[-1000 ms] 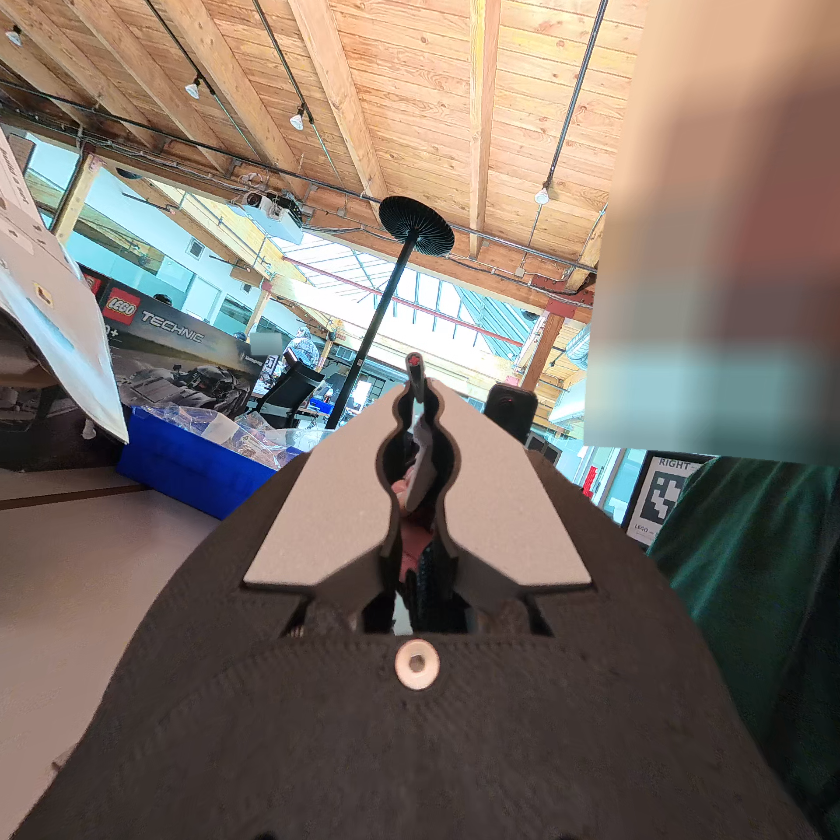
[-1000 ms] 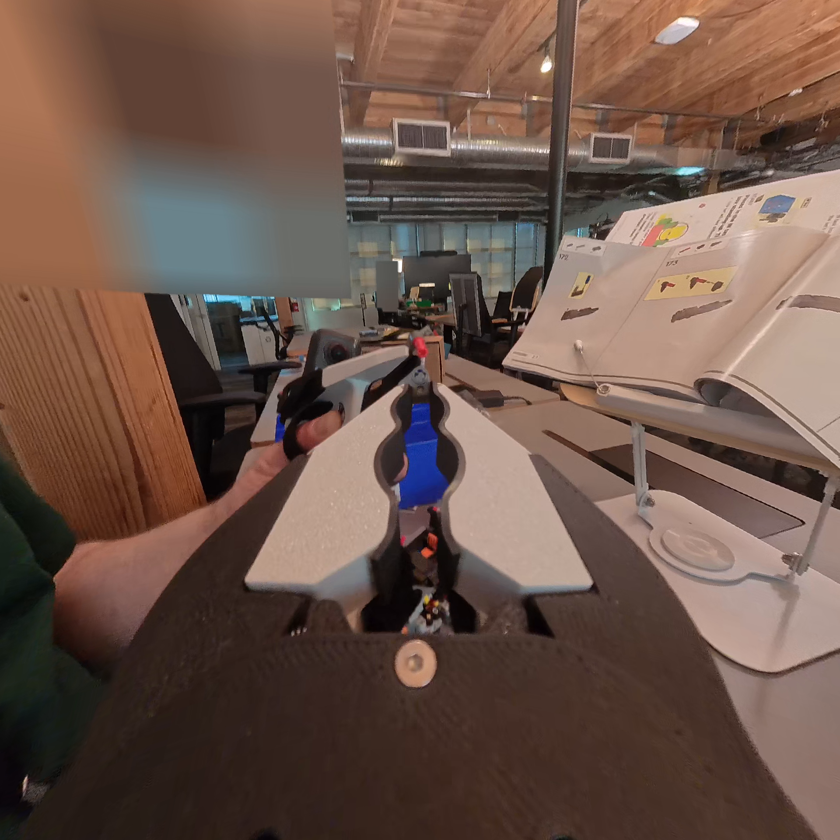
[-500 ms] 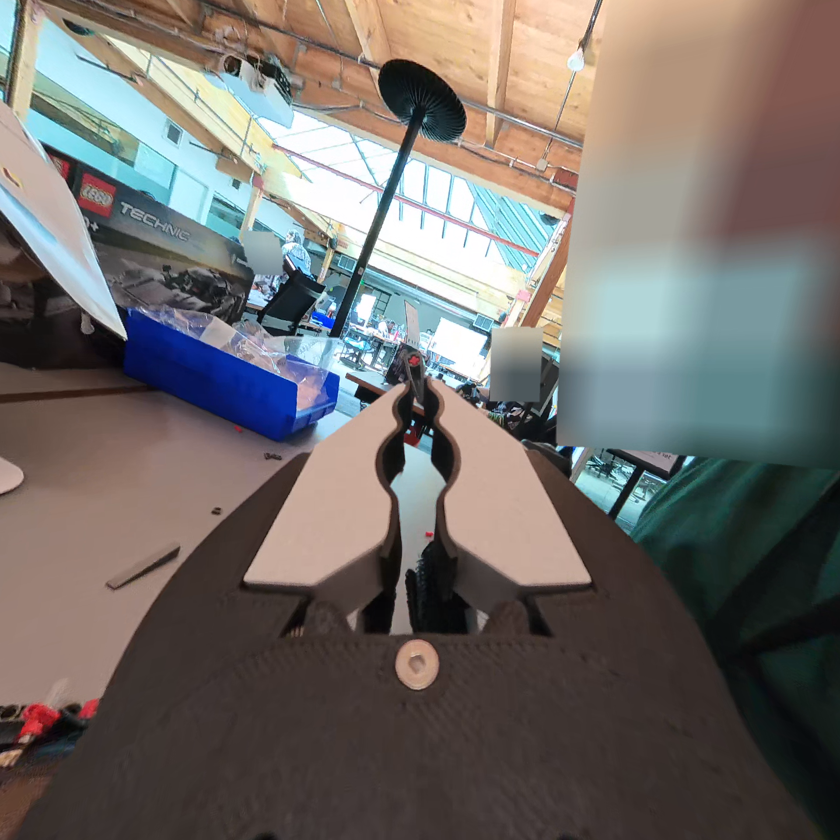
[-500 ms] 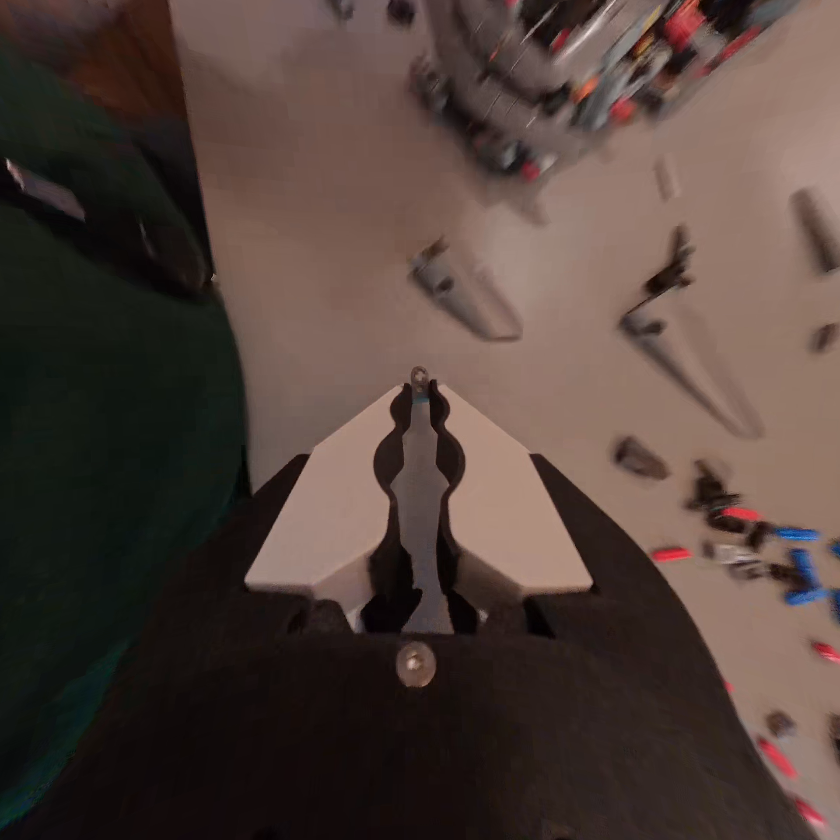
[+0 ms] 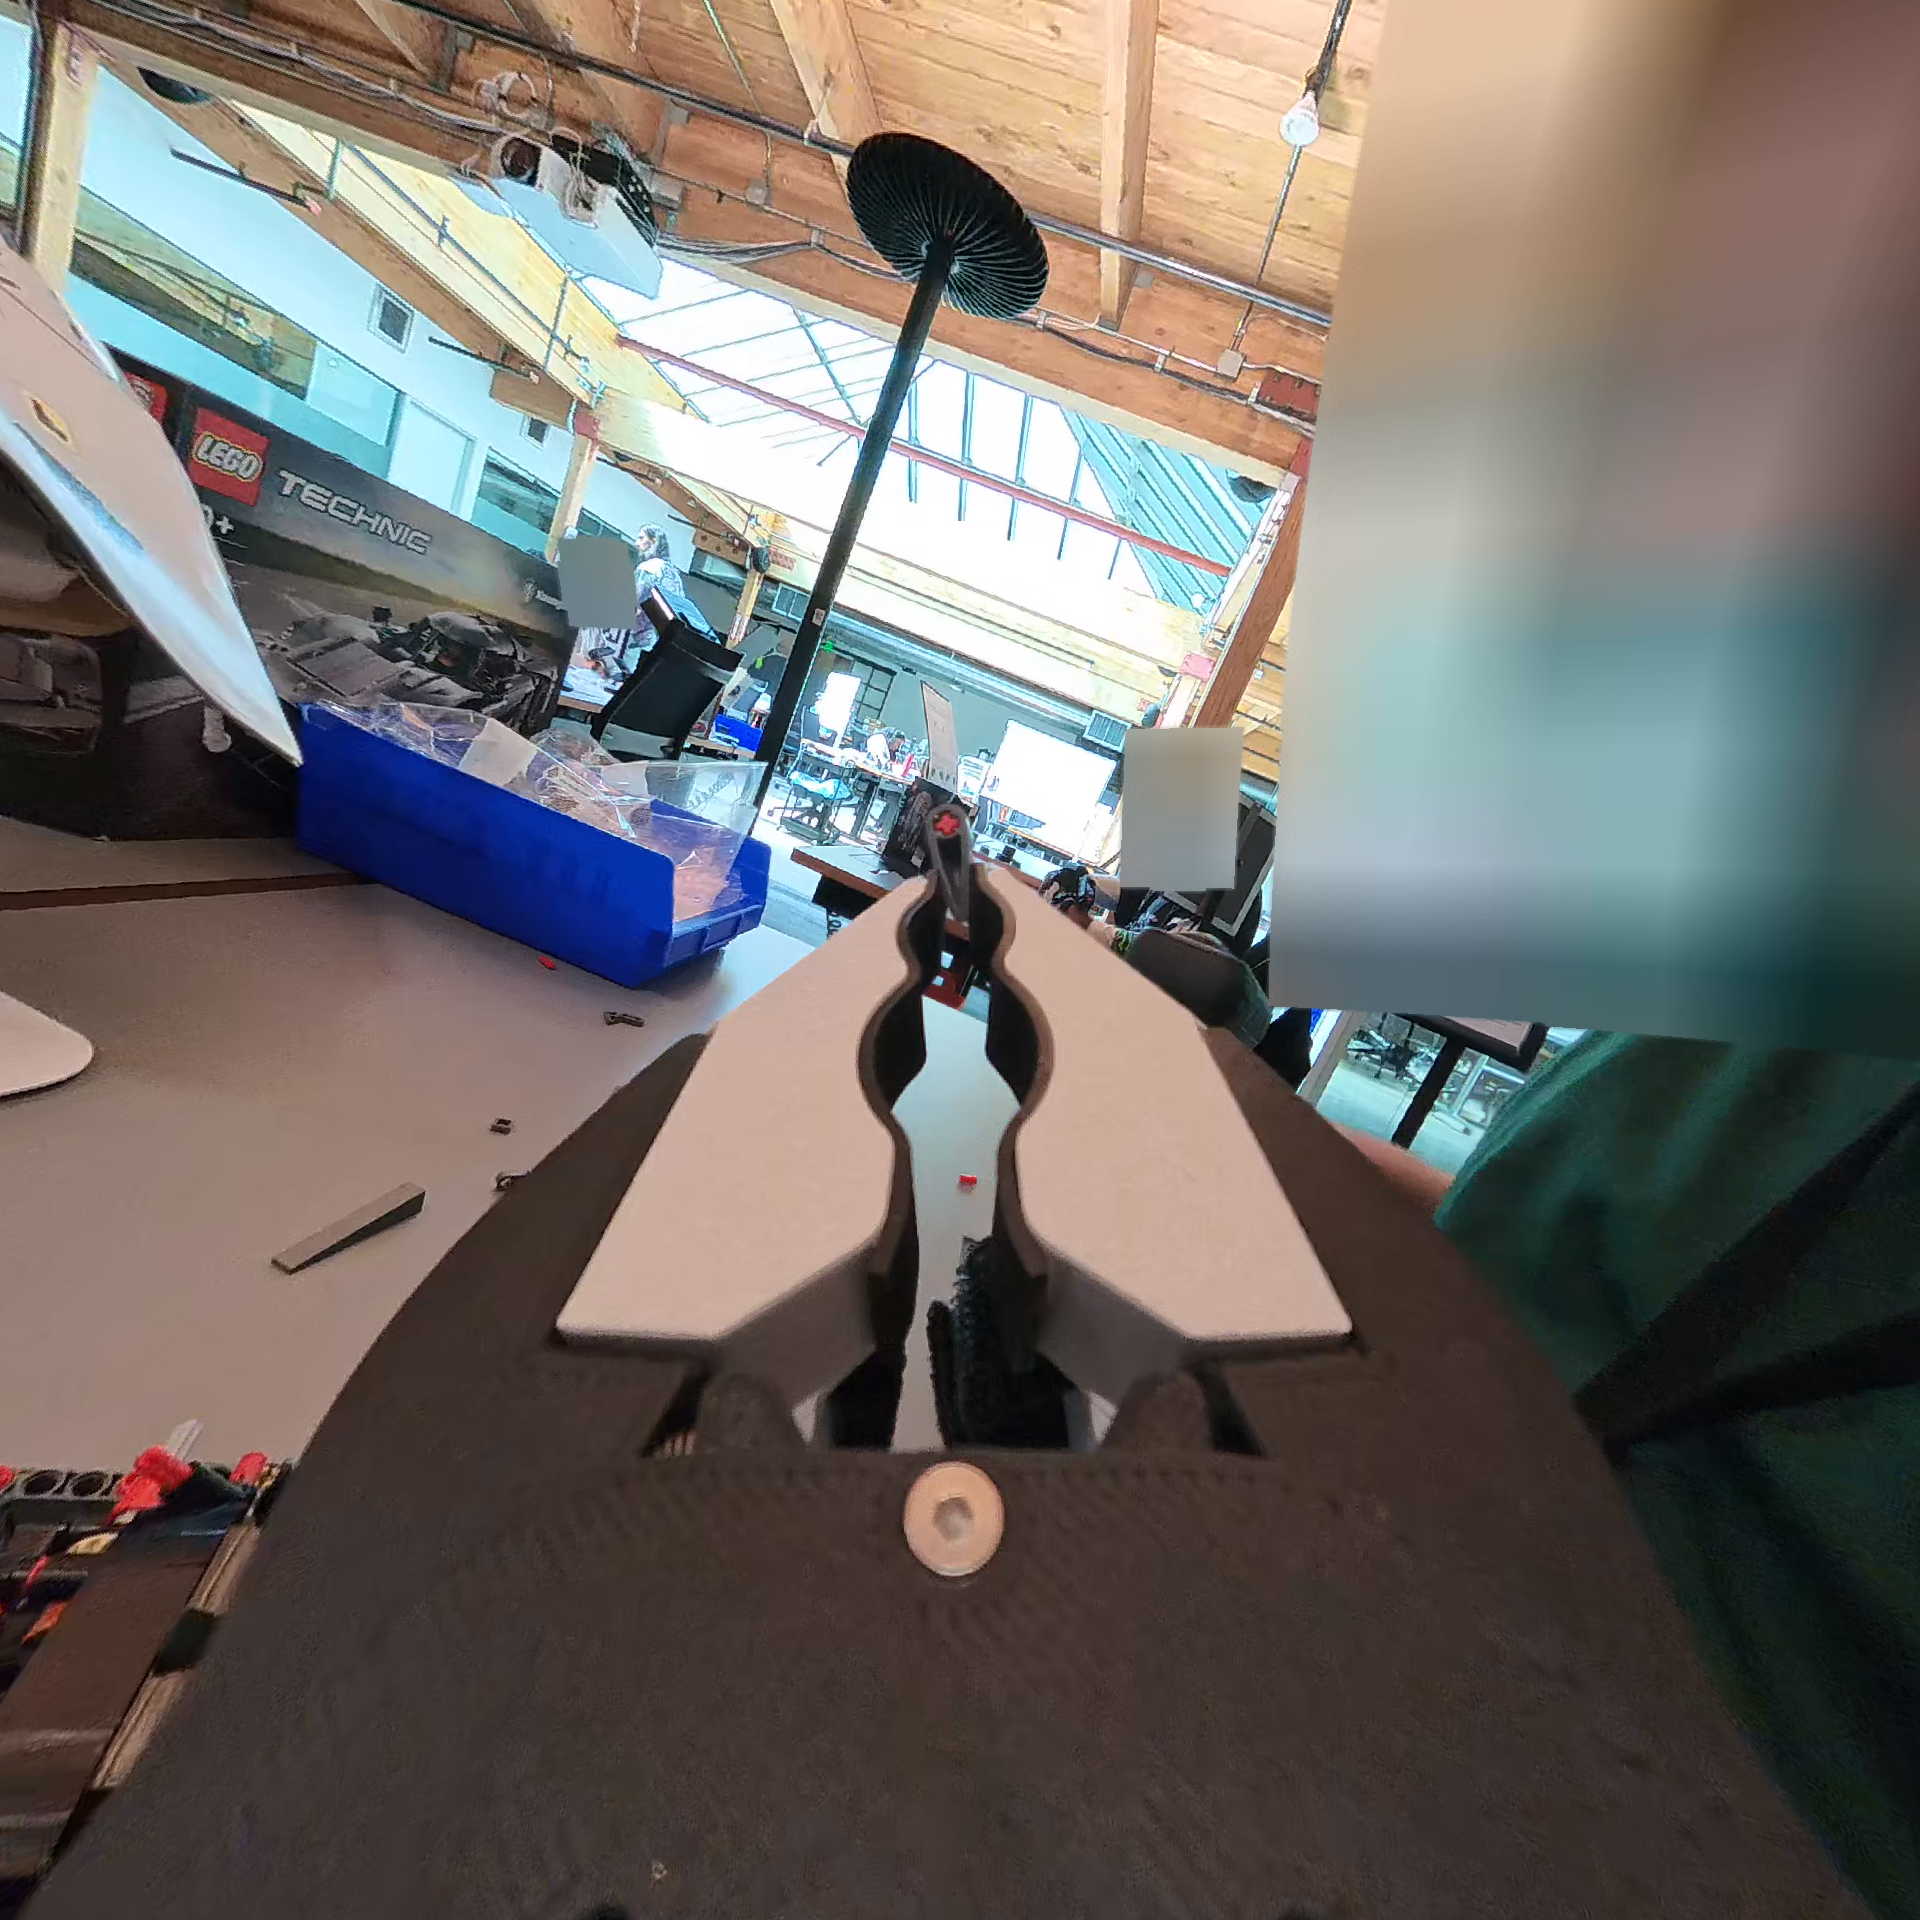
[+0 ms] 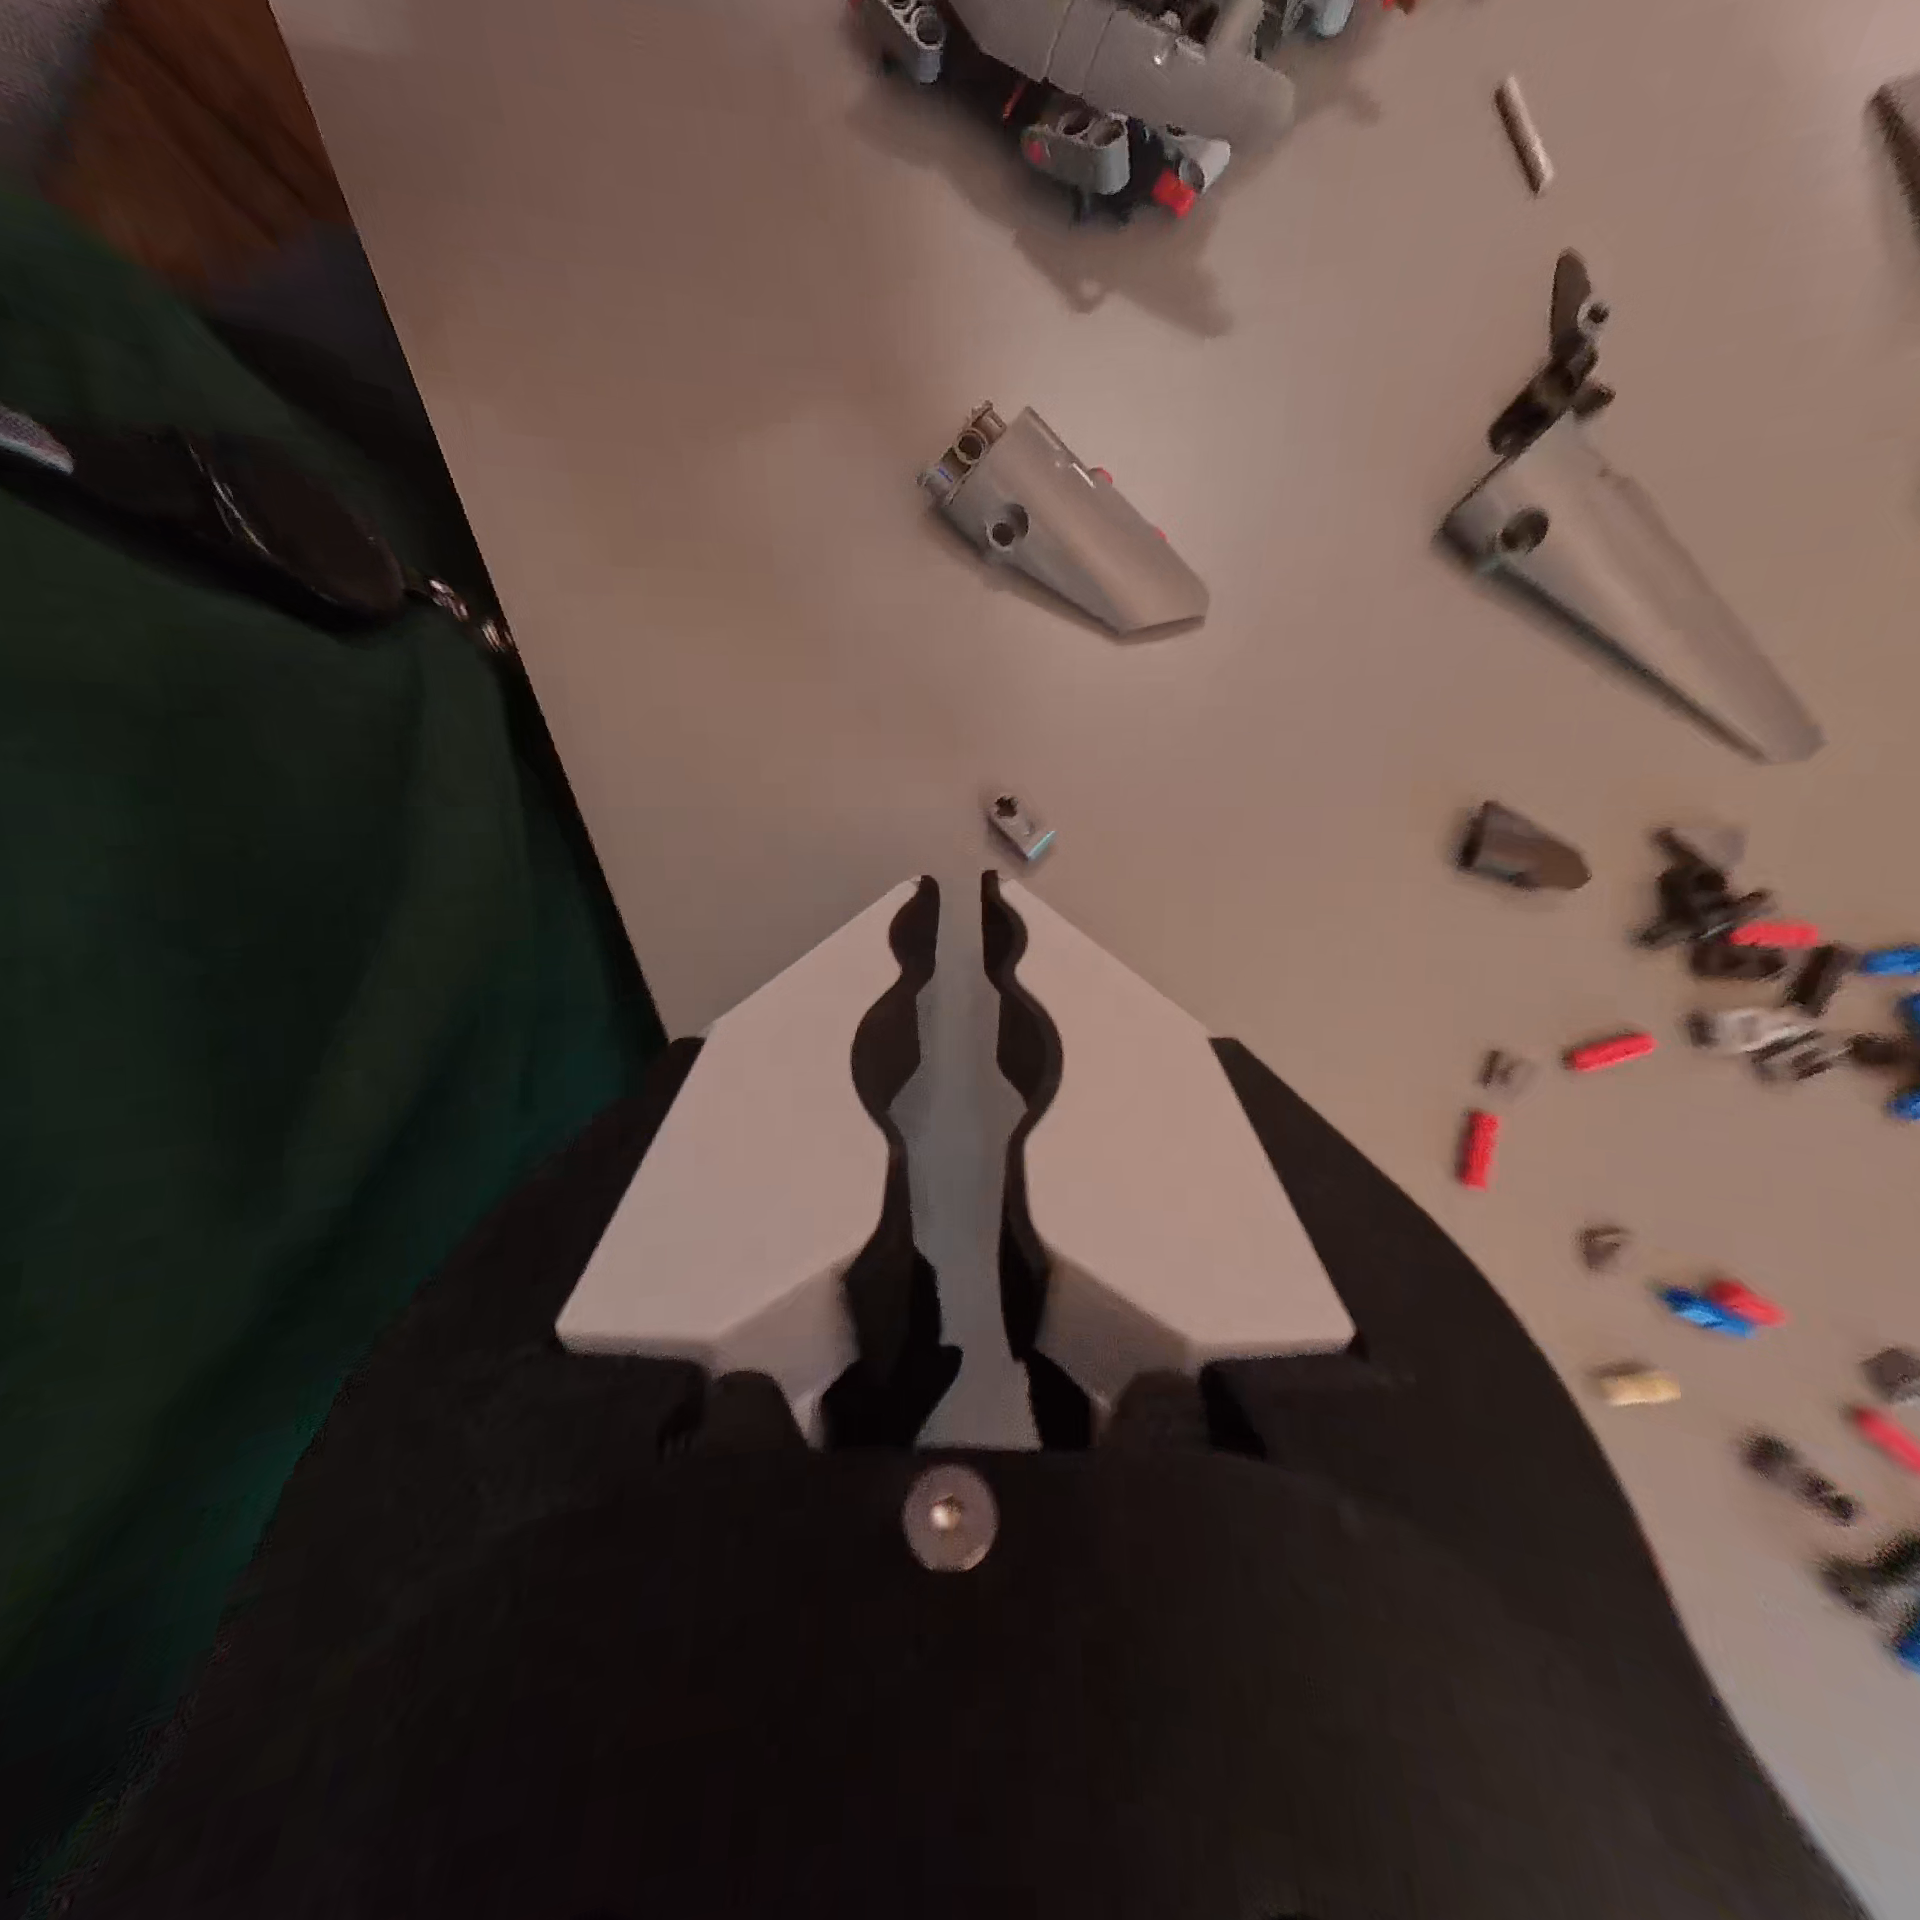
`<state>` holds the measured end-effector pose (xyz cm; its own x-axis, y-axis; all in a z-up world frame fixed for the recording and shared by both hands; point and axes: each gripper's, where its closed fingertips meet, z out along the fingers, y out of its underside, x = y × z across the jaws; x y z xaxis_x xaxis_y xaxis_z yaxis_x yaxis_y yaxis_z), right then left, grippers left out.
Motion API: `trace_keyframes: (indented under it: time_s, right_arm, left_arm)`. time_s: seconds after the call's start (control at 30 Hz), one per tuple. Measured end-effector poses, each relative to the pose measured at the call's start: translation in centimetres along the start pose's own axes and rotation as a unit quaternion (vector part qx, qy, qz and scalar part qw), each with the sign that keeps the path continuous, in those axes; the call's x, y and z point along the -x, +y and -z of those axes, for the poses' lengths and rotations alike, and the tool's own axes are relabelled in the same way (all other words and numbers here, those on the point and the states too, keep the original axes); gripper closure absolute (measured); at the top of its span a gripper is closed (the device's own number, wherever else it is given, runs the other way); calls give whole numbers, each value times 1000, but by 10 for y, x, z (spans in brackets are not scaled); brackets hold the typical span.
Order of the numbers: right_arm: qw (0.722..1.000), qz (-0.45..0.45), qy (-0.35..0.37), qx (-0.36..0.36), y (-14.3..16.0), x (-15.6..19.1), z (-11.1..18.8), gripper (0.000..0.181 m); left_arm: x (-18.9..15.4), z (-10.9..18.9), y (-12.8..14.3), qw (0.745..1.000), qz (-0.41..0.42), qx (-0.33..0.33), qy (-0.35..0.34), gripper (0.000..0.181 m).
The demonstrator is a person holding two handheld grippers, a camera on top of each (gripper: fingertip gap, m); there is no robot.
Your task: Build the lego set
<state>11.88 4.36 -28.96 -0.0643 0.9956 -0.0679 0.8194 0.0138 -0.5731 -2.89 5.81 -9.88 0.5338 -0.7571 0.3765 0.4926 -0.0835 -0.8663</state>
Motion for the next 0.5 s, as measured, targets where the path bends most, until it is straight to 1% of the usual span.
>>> trace_keyframes:
  time_s: [0.03, 0.07, 0.13, 0.23, 0.27, 0.33, 0.37, 0.43, 0.5]
  right_arm:
    - [1000, -27, -2, -4, 2, 2, -2, 173]
    - [999, -47, -2, -4, 3, 3, -5, 169]
    - [997, -71, 11, -3, 6, 1, -14, 166]
    - [995, -95, 21, -23, -4, -5, -22, 160]
    - [996, -85, 21, -22, -6, -6, -24, 160]
    - [997, -61, 47, -15, -9, -12, -24, 162]
    - [997, -57, 51, -24, -12, -14, -21, 162]
    - [997, -59, 36, -38, -15, -12, -20, 162]
    - [997, -61, 41, -36, -13, -16, -20, 163]
  left_arm:
    - [1, 0, 0, 1000, 4, -1, 2, 180]
    - [2, 0, 1, 1000, 6, -2, 3, 180]
    - [3, -1, 3, 1000, 10, -1, 6, 180]
    - [2, -1, 5, 1000, 12, 0, 10, 180]
    - [2, -1, 5, 1000, 11, 1, 9, 180]
    - [1, 1, 4, 1000, 11, 1, 7, 180]
    - [2, 2, 4, 1000, 11, 0, 6, 180]
    - [3, 2, 4, 1000, 11, 0, 4, 180]
    - [4, 2, 5, 1000, 13, 1, 1, 180]
